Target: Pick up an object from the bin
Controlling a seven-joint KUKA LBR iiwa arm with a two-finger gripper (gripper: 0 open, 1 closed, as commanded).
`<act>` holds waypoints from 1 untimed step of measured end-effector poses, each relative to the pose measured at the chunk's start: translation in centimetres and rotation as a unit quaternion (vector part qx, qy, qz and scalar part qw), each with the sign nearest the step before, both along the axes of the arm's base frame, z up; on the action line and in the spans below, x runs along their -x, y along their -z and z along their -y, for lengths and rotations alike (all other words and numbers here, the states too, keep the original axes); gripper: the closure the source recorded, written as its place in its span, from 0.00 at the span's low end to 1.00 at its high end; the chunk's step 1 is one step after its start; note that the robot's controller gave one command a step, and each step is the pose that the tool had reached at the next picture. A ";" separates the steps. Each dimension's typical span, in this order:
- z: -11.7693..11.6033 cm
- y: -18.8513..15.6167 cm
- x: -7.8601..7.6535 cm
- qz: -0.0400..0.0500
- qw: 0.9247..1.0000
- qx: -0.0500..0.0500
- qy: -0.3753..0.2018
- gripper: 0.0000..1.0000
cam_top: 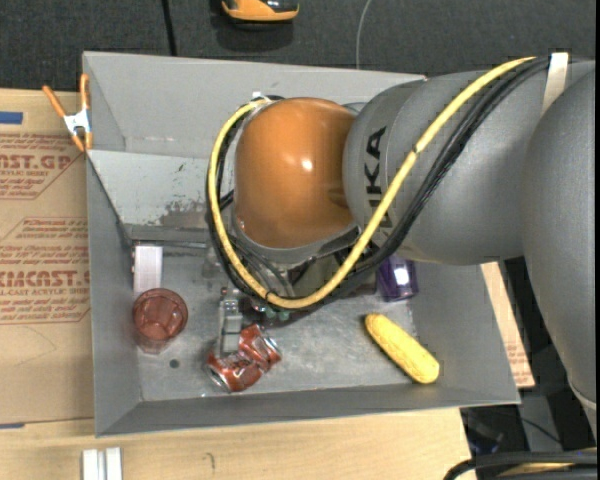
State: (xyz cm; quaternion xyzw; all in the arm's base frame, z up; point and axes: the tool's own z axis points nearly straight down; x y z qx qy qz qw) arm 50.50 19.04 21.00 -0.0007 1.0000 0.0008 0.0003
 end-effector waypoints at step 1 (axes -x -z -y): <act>2.5 5.2 0.3 0.001 0.997 0.000 -0.081 0.00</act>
Offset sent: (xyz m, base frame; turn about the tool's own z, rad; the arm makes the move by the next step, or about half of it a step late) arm -0.0128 -0.0577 -0.0500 -0.3440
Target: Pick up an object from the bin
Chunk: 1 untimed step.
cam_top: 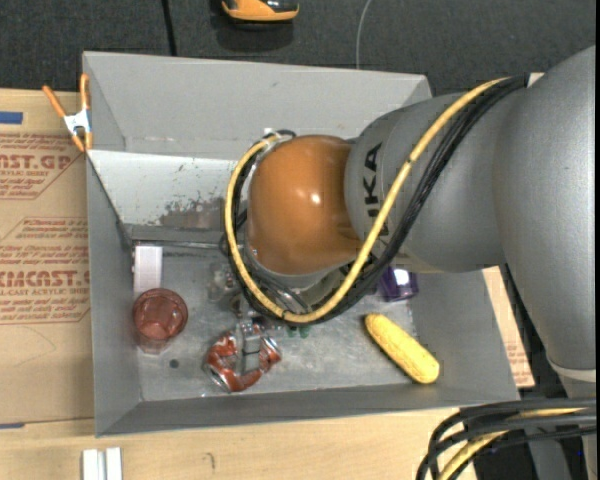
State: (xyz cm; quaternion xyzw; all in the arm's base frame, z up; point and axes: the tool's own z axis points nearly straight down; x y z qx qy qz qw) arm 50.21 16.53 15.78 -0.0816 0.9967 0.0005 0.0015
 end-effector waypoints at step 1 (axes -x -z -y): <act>3.3 -0.2 1.0 -0.002 0.996 0.001 -0.091 0.00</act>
Offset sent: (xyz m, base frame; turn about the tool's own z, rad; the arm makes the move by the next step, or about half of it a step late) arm -0.0004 -0.0279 0.0022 -0.2458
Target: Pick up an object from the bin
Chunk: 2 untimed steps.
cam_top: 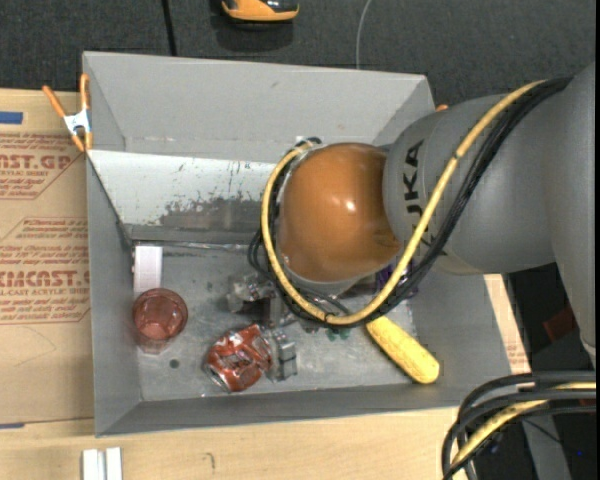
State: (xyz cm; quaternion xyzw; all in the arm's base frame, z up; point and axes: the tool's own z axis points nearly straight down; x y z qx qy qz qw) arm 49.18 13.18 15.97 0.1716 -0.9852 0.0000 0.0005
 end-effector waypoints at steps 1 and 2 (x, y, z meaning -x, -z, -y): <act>-0.6 0.0 -1.0 0.001 0.999 -0.001 -0.033 0.00; 0.2 6.6 0.0 0.003 0.998 -0.002 -0.057 0.00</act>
Offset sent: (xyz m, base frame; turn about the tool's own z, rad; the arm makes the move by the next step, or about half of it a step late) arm -0.0058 -0.0075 -0.0897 -0.1323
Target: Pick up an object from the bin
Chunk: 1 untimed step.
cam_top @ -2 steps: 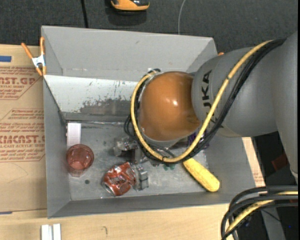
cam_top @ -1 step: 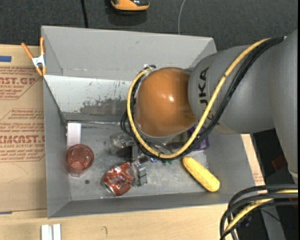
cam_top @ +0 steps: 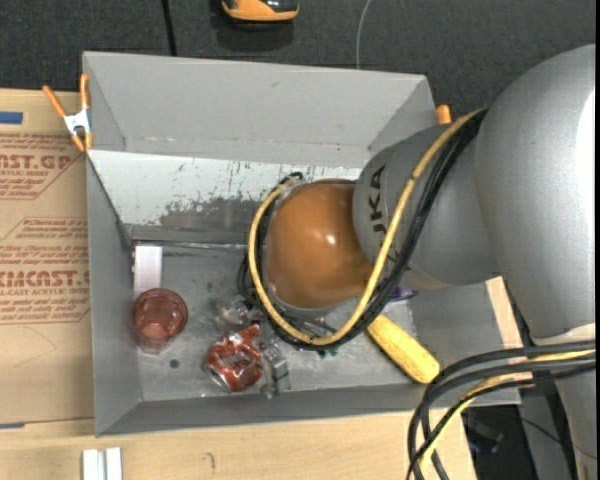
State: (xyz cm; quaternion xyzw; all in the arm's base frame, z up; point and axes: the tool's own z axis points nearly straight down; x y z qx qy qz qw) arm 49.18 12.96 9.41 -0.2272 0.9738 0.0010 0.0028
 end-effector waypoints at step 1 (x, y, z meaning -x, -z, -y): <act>0.1 2.5 0.3 -0.003 0.997 0.001 -0.079 1.00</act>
Offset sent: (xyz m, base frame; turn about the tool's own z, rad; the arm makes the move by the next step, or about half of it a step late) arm 0.0000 0.0000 0.0000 0.0000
